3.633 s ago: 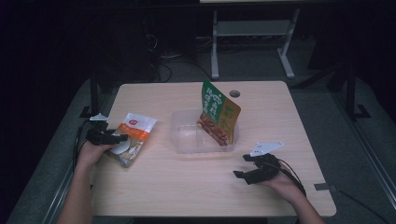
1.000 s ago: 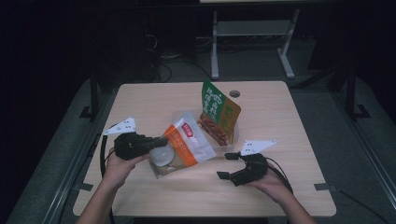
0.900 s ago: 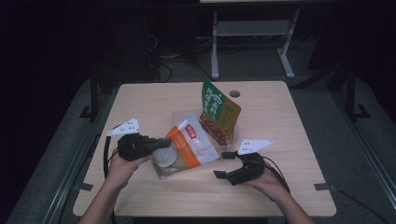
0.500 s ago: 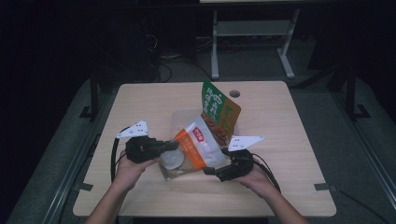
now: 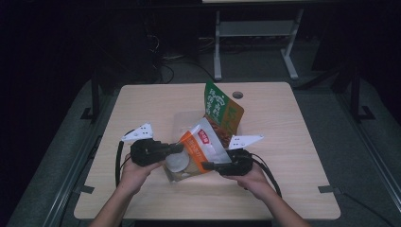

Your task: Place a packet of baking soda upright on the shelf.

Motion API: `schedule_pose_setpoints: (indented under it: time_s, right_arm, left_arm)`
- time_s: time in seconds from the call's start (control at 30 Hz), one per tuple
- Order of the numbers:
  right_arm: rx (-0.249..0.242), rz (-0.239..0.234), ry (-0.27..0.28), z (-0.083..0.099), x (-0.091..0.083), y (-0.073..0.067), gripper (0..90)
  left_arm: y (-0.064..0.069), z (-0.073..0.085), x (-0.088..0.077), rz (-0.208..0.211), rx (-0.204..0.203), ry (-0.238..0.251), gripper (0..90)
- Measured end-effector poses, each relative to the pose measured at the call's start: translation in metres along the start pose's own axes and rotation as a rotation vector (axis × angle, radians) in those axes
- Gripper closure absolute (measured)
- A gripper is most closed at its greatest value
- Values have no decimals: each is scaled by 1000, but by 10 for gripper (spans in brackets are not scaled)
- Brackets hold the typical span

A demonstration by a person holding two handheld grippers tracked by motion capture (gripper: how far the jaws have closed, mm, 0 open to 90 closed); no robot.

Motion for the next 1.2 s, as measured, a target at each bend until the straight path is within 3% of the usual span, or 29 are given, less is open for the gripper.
schedule_pose_setpoints:
  time_s: [0.03,0.2,0.27,0.37,0.4,0.5,0.63,0.87,1.2]
  right_arm:
    - [0,0,0,0,0,0,681]
    - [20,-18,20,-3,-5,0,868]
    - [26,-19,25,-4,-7,0,893]
    - [28,-21,19,-5,-8,0,896]
    - [11,-14,11,-5,-8,-1,898]
    - [-21,-8,6,-6,-10,-2,900]
    - [-49,-13,-2,-11,-15,-6,900]
    - [-96,27,-2,-20,-25,-5,900]
    - [-122,40,14,-28,-30,-7,900]
  left_arm:
    - [0,1,1,-2,1,-1,898]
    - [-1,4,4,3,-9,4,898]
    - [-1,5,4,4,-17,7,897]
    - [-1,6,5,0,-11,0,897]
    - [-2,8,7,-9,10,-18,897]
    - [-1,12,9,-12,14,-38,897]
    - [0,15,11,-2,18,-55,896]
    - [4,23,21,17,33,-102,893]
    - [6,30,28,23,40,-140,886]
Point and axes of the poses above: each handheld gripper's, and its own axes: x roughly forward along the jaws, z roughly out of its underside, y roughly to its right, the point moved 7 cm from there along x, roughly forward along the jaws
